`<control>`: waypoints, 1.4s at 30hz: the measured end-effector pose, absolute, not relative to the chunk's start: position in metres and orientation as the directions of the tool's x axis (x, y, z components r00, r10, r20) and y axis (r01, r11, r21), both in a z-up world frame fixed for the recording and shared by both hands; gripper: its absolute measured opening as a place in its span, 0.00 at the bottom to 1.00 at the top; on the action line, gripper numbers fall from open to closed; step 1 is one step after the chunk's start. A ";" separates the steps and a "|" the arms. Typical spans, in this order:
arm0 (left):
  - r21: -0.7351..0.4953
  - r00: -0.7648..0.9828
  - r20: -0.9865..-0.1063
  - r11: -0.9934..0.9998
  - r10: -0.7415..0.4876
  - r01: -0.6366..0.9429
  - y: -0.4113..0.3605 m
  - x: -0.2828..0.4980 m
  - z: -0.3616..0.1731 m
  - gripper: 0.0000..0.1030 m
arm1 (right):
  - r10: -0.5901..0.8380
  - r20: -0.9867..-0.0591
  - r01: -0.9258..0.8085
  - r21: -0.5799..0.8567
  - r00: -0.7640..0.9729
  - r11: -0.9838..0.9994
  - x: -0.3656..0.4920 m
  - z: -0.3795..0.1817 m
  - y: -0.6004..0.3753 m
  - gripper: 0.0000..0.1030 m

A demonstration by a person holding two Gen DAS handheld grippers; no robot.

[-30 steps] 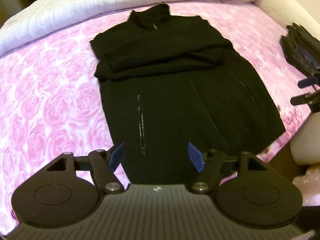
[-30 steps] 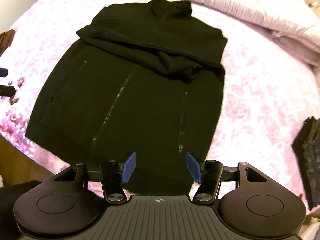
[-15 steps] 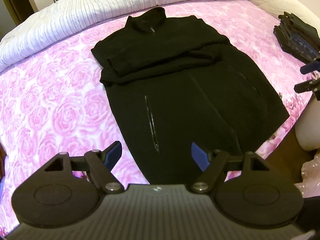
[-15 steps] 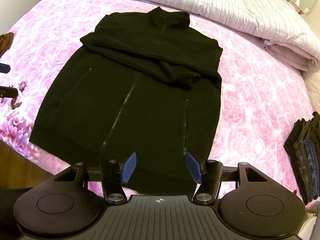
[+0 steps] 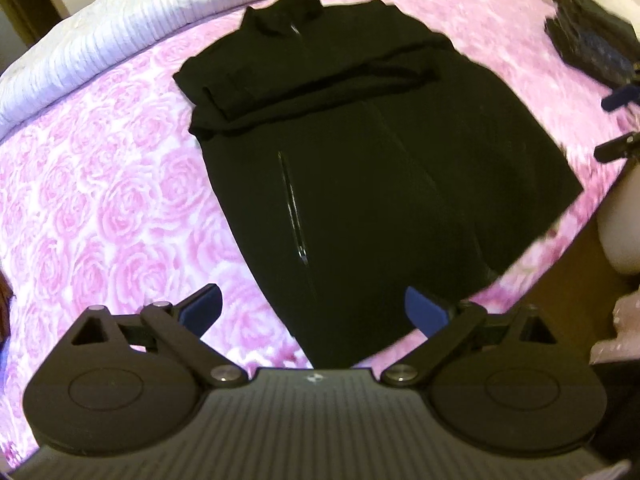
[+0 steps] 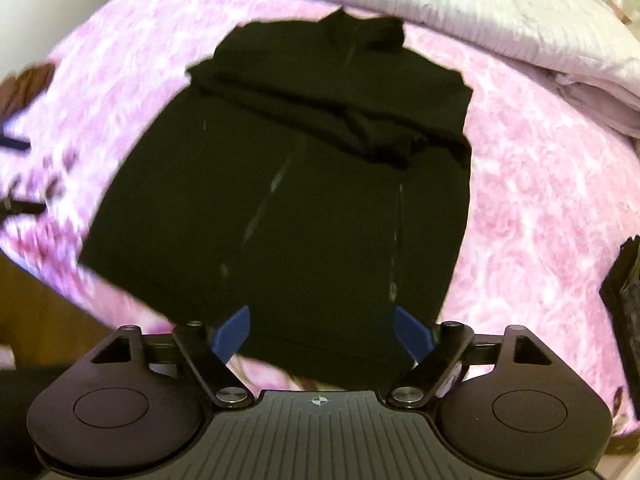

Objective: Fold clothes

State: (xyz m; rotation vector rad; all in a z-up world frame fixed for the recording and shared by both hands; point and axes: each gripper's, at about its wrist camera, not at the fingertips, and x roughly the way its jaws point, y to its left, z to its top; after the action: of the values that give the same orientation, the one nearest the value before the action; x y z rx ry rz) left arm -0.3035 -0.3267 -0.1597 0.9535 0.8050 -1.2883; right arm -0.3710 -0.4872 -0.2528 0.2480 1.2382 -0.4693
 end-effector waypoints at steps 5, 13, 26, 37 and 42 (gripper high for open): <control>0.282 0.165 -0.885 -0.220 -0.435 0.934 -0.302 -0.342 -0.200 0.93 | -0.290 -0.938 0.218 -0.248 0.188 0.944 -0.390 -0.293 -0.461 0.81; 0.423 0.195 -0.879 -0.524 -0.435 0.739 -0.270 -0.369 -0.282 0.77 | -0.294 -0.942 0.015 -0.296 0.160 0.955 -0.416 -0.360 -0.438 0.68; 0.437 0.080 -0.878 -0.720 -0.473 0.539 -0.279 -0.335 -0.328 0.73 | -0.347 -0.880 -0.192 -0.420 0.324 0.887 -0.433 -0.413 -0.424 0.69; 0.434 0.125 -0.890 -0.731 -0.438 0.526 -0.293 -0.323 -0.331 0.44 | -0.453 -0.822 -0.427 -0.568 0.345 0.704 -0.469 -0.444 -0.458 0.68; 0.428 0.148 -0.895 -0.716 -0.421 0.551 -0.302 -0.319 -0.323 0.11 | -0.400 -0.842 -0.410 -0.529 0.363 0.743 -0.460 -0.435 -0.480 0.28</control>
State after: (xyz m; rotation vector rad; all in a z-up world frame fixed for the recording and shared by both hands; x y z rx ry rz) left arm -0.3194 -0.3017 -0.3234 1.6886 0.1268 -1.6666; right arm -0.4603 -0.4804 -0.4352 -0.7856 1.2368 0.0079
